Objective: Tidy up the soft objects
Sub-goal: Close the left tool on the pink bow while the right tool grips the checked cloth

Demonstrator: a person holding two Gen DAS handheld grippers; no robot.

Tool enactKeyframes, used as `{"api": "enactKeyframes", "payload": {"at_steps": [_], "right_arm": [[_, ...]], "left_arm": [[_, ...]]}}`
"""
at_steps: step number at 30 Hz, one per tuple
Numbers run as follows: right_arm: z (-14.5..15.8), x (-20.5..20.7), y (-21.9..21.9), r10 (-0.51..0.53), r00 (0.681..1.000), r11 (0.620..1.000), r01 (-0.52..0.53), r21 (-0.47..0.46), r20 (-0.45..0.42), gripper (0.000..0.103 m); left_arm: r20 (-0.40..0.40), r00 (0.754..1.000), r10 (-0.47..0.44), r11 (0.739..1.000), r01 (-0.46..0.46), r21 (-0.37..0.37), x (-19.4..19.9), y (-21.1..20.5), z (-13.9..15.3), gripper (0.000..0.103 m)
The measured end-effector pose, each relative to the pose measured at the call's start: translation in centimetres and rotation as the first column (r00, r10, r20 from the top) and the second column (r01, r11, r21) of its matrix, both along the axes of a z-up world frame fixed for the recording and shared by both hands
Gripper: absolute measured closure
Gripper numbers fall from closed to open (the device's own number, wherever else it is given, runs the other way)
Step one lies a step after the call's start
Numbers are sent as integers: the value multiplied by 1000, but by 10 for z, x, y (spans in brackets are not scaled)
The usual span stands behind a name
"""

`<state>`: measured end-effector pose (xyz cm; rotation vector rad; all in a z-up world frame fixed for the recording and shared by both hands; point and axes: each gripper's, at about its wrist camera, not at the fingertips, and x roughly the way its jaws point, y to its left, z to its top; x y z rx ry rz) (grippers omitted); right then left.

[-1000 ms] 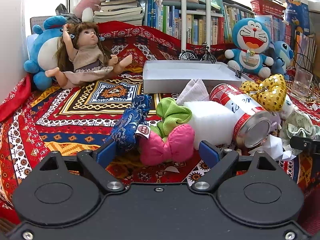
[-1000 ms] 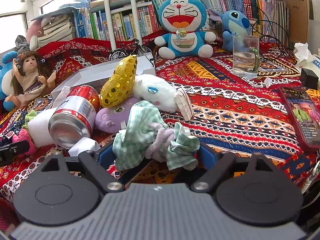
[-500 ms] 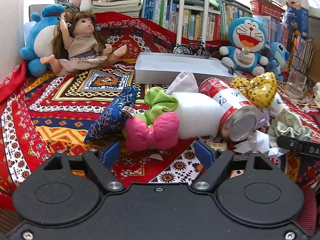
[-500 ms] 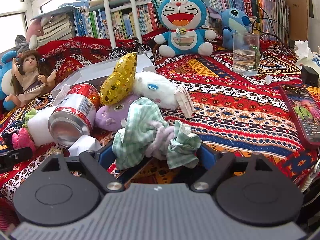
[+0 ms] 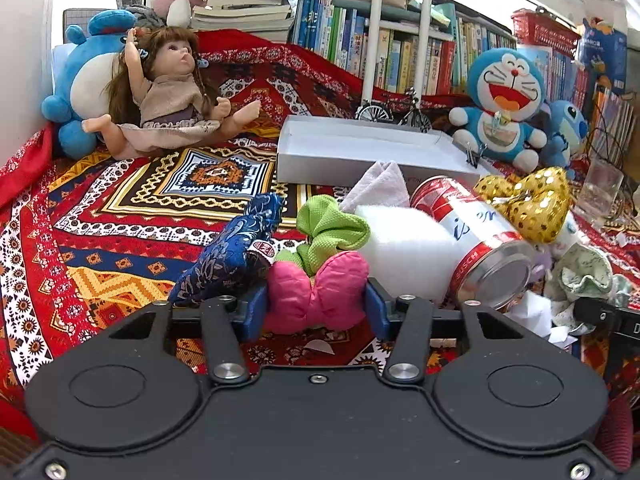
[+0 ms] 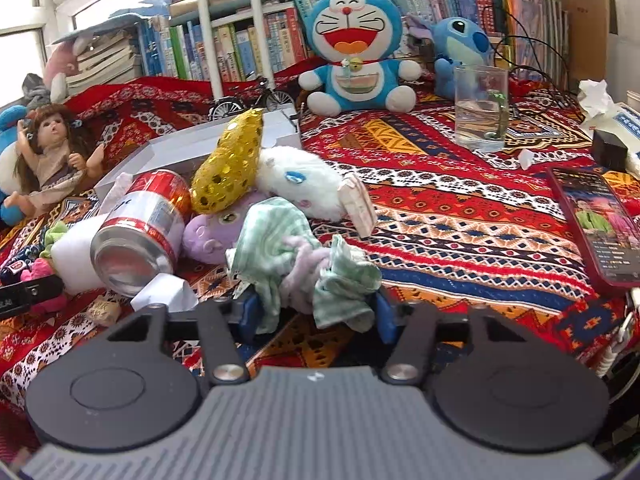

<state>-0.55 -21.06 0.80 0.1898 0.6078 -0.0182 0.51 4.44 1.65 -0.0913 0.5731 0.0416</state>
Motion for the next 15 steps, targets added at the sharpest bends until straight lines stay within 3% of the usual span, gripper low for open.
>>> {"api": "enactKeyframes", "payload": {"at_steps": [15], "right_arm": [[28,-6,-5,-19,989,1000,19,1,147,51]], "left_arm": [[137,990,-28,1000,29,-6,-15,-2,40,59]]}}
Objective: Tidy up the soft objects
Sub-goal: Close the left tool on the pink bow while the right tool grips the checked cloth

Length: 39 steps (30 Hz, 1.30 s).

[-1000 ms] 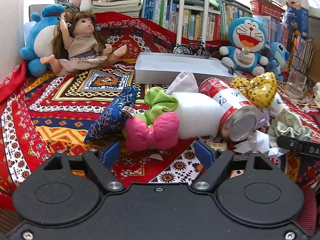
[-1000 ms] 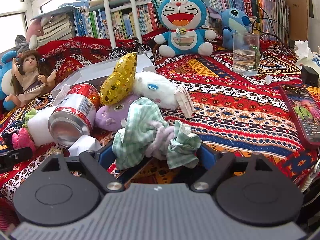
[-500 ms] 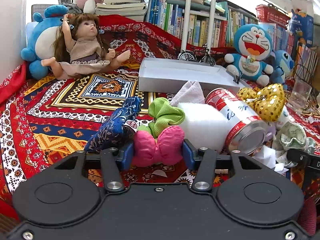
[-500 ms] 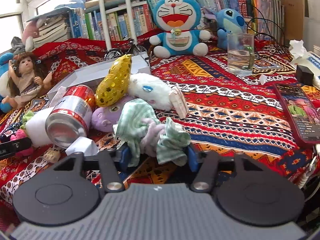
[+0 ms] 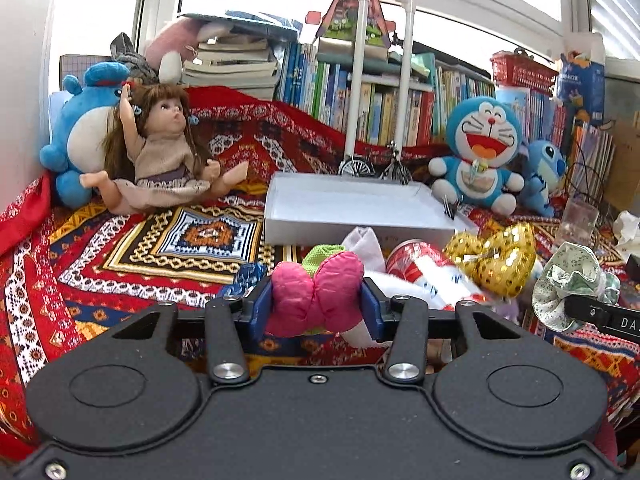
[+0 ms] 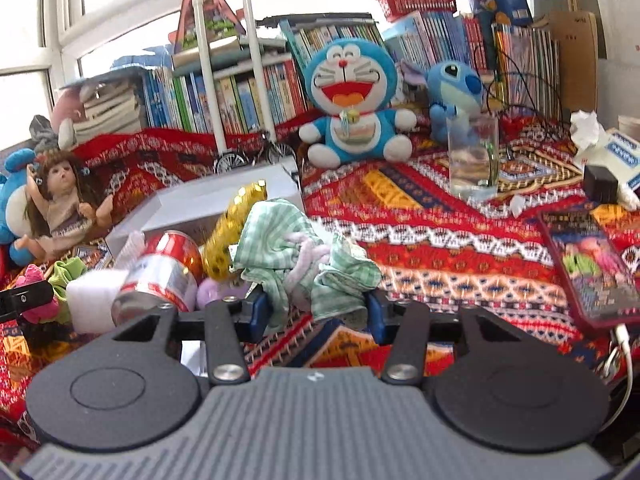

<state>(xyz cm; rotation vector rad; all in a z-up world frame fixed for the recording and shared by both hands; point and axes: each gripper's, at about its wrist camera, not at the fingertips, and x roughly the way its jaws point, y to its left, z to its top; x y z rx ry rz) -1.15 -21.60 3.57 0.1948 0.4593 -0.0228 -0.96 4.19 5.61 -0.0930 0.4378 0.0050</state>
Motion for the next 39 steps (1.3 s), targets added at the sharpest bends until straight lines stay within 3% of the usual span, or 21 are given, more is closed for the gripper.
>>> {"api": "enactKeyframes", "payload": {"at_steps": [5,10,21,29,33,39], "right_arm": [[8,3,1,9,999,1000,-9,-11,33,51],[15,8,-1,7,998,1000,-6,-14,55,51],[40,37,-4,22,992,1000,-25,19,123,51],[50,64,-2,41,991,996,-50,70,127,50],[48,68,1,57,991,996,-65,68,118,50],[43,69,5,67,992,996,-73,56,104,50]], "left_arm": [[9,1000,2,999,-2,-45,5,9,8,60],[39,999,7,999,-6,-45,10,12,17,60],[35,998,-43,990,47,-130,48,18,36,60],[23,995,-95,975,98,-199,77,19,49,60],[15,989,-145,951,143,-273,85,27,55,60],[17,991,-136,957,136,-255,83,31,55,58]]}}
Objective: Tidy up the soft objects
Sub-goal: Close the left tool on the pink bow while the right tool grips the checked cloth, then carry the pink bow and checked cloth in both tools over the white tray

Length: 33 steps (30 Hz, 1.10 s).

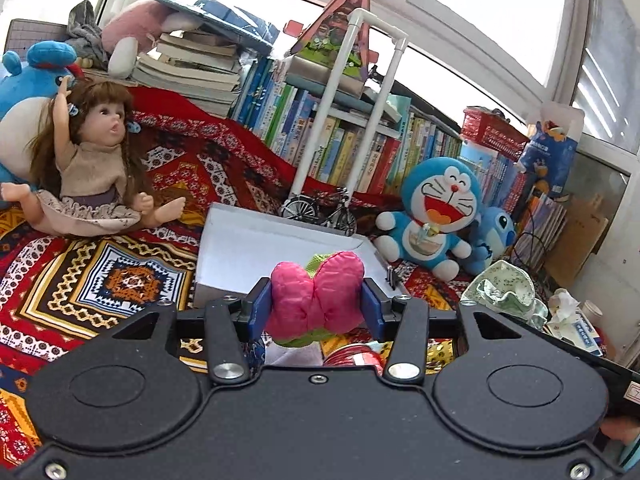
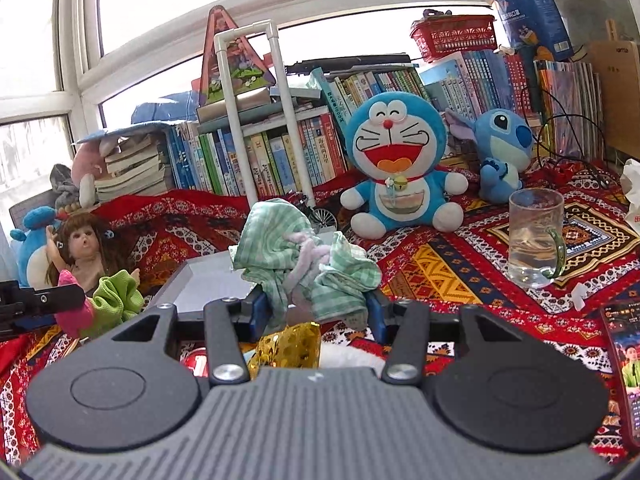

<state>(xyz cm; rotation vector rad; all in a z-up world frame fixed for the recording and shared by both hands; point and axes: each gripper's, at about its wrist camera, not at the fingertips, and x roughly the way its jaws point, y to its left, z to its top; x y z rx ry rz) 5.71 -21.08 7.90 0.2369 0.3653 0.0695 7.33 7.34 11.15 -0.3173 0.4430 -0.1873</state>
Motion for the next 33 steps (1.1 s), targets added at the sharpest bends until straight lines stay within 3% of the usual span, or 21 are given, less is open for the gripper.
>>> {"api": "enactKeyframes", "payload": {"at_steps": [5,10,18,25,27,30,33], "right_arm": [[0,-1,0,-3,1000,1000,3,-3,1,50],[0,-3,0,-4,1000,1000,4,-3,-3,49],[-8,-5,-2,-8,999,1000,8,-5,-34,49],[-10,-8,-2,-7,999,1000,7,-11,-44,48],[-11,-8,-2,-7,999,1000,6,-16,-46,48],[-12,-7,0,-3,999,1000,2,-18,-51,48],[-12,-7,1,0,999,1000,-1,-28,-50,48]], "left_arm": [[12,1000,-9,1000,9,-24,-5,8,2,54],[42,999,1,1000,-2,17,-14,10,3,54],[-61,995,-75,994,79,72,-26,-7,-36,51],[-41,996,-75,992,79,102,-20,-22,-38,38],[-43,997,-57,992,62,111,-12,-23,-38,35],[-14,1000,-3,987,6,158,-1,-25,-39,20],[-4,1000,24,980,-22,197,11,-30,-37,18]]}}
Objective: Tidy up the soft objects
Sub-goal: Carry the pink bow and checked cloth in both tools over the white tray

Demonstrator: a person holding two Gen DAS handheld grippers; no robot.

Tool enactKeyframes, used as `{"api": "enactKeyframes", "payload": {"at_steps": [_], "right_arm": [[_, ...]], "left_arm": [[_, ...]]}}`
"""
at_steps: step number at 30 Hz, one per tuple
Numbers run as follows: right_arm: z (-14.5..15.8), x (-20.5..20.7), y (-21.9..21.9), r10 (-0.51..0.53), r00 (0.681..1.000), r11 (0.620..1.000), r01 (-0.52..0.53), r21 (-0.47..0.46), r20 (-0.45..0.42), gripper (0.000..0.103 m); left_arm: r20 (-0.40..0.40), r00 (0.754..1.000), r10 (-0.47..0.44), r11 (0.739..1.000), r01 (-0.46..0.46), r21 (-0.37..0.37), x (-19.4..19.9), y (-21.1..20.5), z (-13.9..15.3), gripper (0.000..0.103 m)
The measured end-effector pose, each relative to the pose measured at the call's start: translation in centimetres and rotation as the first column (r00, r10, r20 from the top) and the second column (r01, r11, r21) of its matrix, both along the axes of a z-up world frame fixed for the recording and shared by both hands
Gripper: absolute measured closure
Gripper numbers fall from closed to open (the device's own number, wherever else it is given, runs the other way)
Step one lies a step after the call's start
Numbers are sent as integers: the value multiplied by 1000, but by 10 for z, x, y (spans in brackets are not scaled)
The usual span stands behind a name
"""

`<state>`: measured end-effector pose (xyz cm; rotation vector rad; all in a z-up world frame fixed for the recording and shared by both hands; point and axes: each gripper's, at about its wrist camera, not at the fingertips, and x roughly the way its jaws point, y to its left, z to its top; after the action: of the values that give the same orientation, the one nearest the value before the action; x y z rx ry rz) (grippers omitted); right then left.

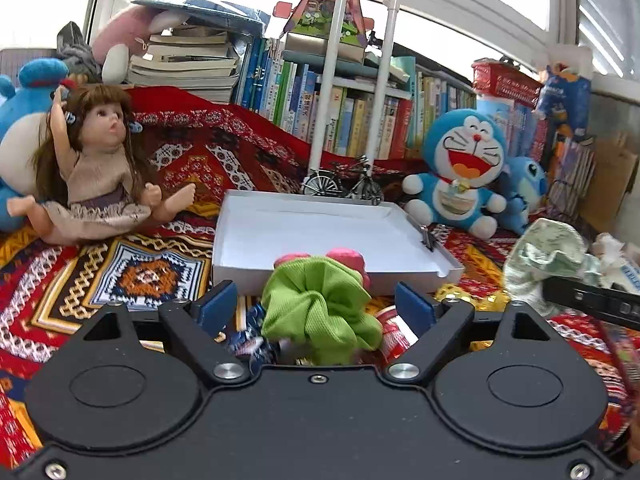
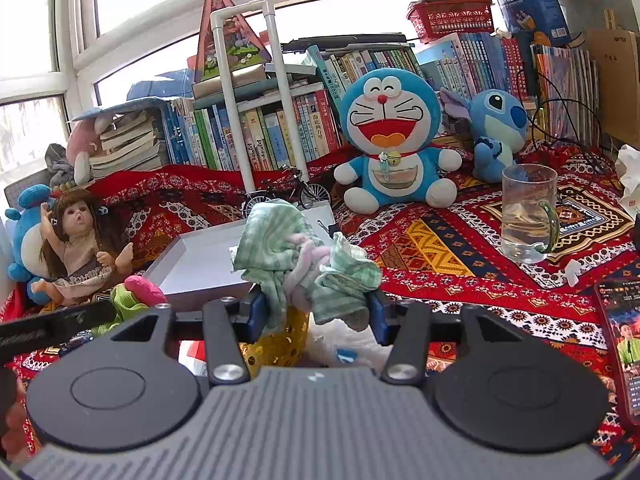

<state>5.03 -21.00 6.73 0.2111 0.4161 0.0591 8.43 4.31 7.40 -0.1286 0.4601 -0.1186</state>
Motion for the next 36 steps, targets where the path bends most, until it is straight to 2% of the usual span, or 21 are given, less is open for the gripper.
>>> {"api": "enactKeyframes", "payload": {"at_steps": [4,7,9,10,11,12,13,15,16,20,24,28,30,32,33,34,36], "right_arm": [[0,1,2,8,1000,1000,-8,-11,-2,47],[0,2,3,15,1000,1000,-15,-18,-6,47],[0,3,3,19,1000,1000,-19,-24,-7,47],[1,4,3,21,1000,999,-21,-26,-8,47],[1,4,3,23,1000,999,-23,-26,-8,47],[2,5,3,25,1000,999,-25,-25,-8,47],[2,6,2,26,1000,999,-26,-24,-8,47],[3,8,2,30,1000,999,-30,-22,-10,47],[4,10,1,30,999,999,-30,-19,-11,47],[9,16,0,37,999,999,-37,-5,-12,47],[11,19,0,41,999,999,-41,9,-15,47],[9,17,3,47,999,999,-47,1,-19,47],[8,17,3,46,999,999,-47,-2,-24,47],[8,17,3,45,999,999,-45,-1,-29,47],[8,17,3,44,999,999,-44,1,-30,47],[8,17,3,43,999,999,-43,3,-31,47],[8,17,3,44,999,999,-44,1,-31,47]], "left_arm": [[-21,1000,-8,1000,8,-18,20,-3,1,18],[-66,998,-1,1000,0,-19,38,-6,-3,18],[-92,996,-12,999,9,-32,43,-6,-5,33],[-97,995,-19,999,15,-37,44,-6,-5,54],[-96,995,-20,999,16,-36,44,-6,-4,65],[-95,995,-22,999,19,-38,44,-6,-3,68],[-90,996,-28,999,24,-45,43,-5,-1,76],[-79,996,-44,997,40,-62,39,-4,4,81],[-67,996,-59,996,54,-76,38,-3,8,89],[-34,996,-81,992,78,-102,35,-1,25,93],[-38,995,-87,989,82,-123,40,2,34,93],[-60,994,-86,991,79,-105,44,2,28,92],[-74,991,-108,991,102,-81,44,-2,22,81],[-76,992,-104,995,103,-21,43,-11,16,38],[-66,993,-93,995,95,22,42,-16,13,32],[-50,996,-77,994,81,75,42,-22,9,31],[-52,997,-55,988,62,142,46,-30,3,36]]}}
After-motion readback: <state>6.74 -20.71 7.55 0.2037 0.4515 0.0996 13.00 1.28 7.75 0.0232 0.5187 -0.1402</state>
